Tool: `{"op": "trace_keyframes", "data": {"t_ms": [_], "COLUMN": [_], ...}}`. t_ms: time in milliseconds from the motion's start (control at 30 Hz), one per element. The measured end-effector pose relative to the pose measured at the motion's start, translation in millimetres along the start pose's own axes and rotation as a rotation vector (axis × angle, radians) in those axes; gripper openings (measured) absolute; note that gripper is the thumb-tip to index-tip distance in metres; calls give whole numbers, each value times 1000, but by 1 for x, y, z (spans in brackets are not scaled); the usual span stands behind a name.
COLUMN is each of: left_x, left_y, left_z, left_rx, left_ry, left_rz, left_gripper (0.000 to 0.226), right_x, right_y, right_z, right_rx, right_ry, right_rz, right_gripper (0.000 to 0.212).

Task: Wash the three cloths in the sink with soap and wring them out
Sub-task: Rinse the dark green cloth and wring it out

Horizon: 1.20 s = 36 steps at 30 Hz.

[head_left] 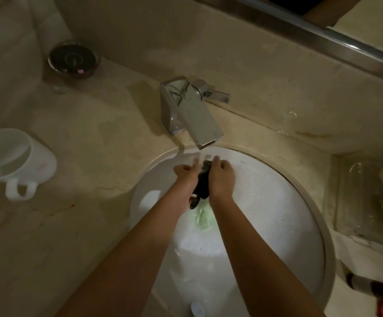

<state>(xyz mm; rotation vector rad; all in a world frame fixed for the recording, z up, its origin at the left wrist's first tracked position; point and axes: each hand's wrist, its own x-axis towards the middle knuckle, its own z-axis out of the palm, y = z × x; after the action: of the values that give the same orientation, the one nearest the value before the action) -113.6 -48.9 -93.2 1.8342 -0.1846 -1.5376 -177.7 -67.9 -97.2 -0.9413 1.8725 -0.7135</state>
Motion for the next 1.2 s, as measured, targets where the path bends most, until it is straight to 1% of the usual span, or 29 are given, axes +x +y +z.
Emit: {"op": "trace_keyframes", "data": {"t_ms": [67, 100, 133, 167, 200, 233, 300, 333, 367, 400, 433, 467, 500, 533, 567, 600, 633, 667, 700, 733, 800, 867, 900, 933, 967, 1033, 1100, 1133, 1200], "left_x": [-8, -12, -15, -16, -16, -17, -21, -22, -25, -28, -31, -32, -33, -30, -27, -26, -26, -24, -22, -20, -17, -13, -13, -11, -11, -7, -3, -4, -6], "left_y": [-4, -6, -8, -8, -9, -8, -5, -5, -6, -7, -8, -10, -11, -14, -16, -19, -20, -21, -22, -22, -15, -9, -7, -6, -5, -6, -5, -4, -4], "left_z": [-9, -13, -16, -19, -20, -21, -24, -24, -23, -20, -15, -11, -8, -7, -8, -10, -12, -14, -15, -15, -13, -9, -8, -7, -5, -3, -1, -1, -6], "left_rx": [-19, -106, -212, -318, -391, -449, -491, -493, -486, -466, -435, -388, -325, -240, -144, -42, 63, 173, 265, 332, 428, 543, 564, 556, 511, 289, 75, 10, -82], "left_ry": [-188, -288, -349, -371, -351, -317, -272, -275, -281, -280, -258, -212, -148, -75, -11, 48, 109, 166, 204, 224, 241, 248, 253, 248, 239, 203, 151, 117, 37], "left_rz": [-33, -37, -39, -33, -13, 12, 92, 137, 179, 222, 265, 313, 369, 443, 525, 621, 733, 851, 938, 969, 911, 781, 727, 678, 622, 457, 269, 192, 62], "left_gripper": [55, 59, 63, 64, 64, 62, 50, 46, 44, 42, 37, 29, 25, 30, 37, 40, 39, 34, 30, 27, 28, 26, 24, 23, 25, 29, 27, 24, 20], "right_x": [-7, -11, -17, -23, -29, -31, -30, -25, -21, -18, -17, -19, -20, -22, -24, -25, -24, -24, -23, -21, -20, -20, -20, -20, -20, -23, -22, -17, -14], "right_y": [-5, -6, -4, -3, -3, -4, -9, -9, -9, -8, -7, -7, -6, -5, -6, -8, -8, -8, -8, -7, -3, -4, -3, -1, -2, 0, 3, 6, 3], "right_z": [-11, -15, -19, -23, -28, -32, -41, -40, -37, -31, -23, -16, -12, -9, -9, -9, -9, -8, -5, -2, 4, 7, 8, 9, 11, 11, 11, 9, -1], "right_rx": [58, 97, 113, 90, 69, 76, 214, 299, 372, 453, 561, 655, 737, 811, 873, 894, 883, 842, 812, 799, 724, 668, 598, 488, 357, 78, 40, 89, 83], "right_ry": [25, -33, -119, -224, -319, -362, -349, -299, -263, -236, -226, -222, -230, -273, -331, -398, -452, -482, -484, -483, -491, -482, -470, -435, -401, -314, -268, -228, -175], "right_rz": [-57, -113, -195, -277, -338, -357, -277, -198, -75, 78, 217, 321, 392, 438, 464, 478, 485, 473, 462, 456, 403, 431, 432, 364, 285, 86, 65, 89, 129], "right_gripper": [17, 13, 16, 23, 30, 30, 11, 11, 18, 20, 17, 12, 14, 23, 39, 55, 65, 66, 62, 56, 48, 43, 38, 32, 28, 26, 29, 31, 28]}}
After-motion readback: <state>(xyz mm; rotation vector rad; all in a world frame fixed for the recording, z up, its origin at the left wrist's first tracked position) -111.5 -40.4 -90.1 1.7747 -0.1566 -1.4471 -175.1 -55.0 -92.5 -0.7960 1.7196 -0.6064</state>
